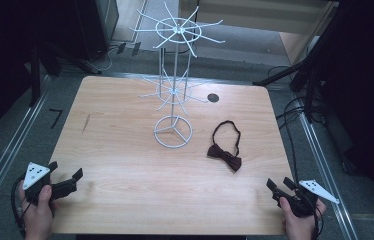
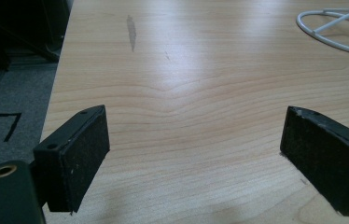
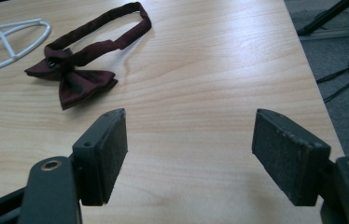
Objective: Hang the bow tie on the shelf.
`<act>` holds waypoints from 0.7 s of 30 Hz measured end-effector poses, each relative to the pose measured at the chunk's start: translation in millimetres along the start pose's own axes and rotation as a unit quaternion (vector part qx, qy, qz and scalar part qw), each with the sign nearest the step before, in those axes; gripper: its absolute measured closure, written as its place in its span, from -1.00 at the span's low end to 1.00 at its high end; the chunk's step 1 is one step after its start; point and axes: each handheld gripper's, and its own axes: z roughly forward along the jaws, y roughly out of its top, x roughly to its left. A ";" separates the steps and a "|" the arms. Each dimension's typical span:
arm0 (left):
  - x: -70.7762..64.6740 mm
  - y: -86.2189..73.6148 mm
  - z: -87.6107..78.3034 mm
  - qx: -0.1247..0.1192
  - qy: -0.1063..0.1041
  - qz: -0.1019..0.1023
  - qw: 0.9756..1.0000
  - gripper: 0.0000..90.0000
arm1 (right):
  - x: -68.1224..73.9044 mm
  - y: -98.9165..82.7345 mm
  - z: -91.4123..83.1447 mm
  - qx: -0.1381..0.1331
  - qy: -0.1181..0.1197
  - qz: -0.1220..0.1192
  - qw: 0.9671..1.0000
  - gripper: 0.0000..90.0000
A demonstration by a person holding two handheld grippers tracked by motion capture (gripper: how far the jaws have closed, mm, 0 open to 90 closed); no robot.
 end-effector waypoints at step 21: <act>0.7 0.1 0.3 0.002 -0.005 -0.001 1.000 -0.80 | 54.7 97.0 72.0 0.185 -0.037 -0.055 0.981 -0.25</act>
